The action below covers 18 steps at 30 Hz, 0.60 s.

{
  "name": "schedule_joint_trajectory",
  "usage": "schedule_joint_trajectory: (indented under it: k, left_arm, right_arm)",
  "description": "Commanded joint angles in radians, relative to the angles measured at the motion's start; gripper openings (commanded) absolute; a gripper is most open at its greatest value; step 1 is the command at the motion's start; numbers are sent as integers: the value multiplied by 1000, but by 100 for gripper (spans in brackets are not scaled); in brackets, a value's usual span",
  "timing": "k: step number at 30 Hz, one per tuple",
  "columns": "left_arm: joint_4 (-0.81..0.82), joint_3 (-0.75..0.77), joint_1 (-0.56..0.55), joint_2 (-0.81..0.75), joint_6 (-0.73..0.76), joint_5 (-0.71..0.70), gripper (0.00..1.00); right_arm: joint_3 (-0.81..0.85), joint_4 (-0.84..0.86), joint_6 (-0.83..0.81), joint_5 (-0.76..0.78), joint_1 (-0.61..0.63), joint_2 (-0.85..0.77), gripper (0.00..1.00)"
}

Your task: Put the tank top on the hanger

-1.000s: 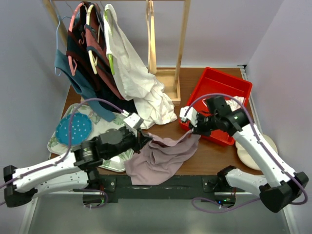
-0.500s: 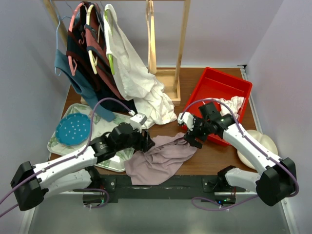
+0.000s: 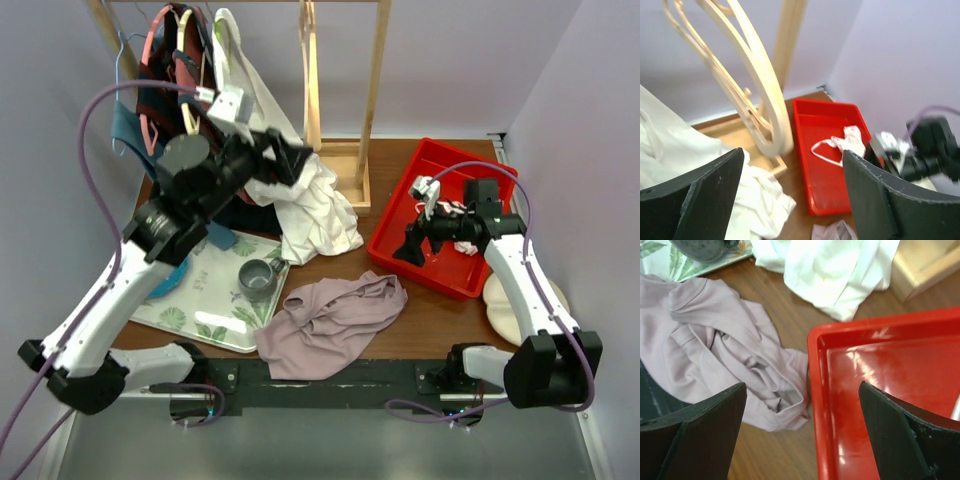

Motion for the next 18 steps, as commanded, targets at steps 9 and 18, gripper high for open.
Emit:
schedule_joint_trajectory:
  k: [9, 18]
  left_arm:
    - [-92, 480, 120, 357, -15, -116, 68]
    - [-112, 517, 120, 423, 2, -65, 64]
  right_arm:
    - [-54, 32, 16, -143, -31, -18, 99]
    - [-59, 30, 16, -143, -32, -34, 99]
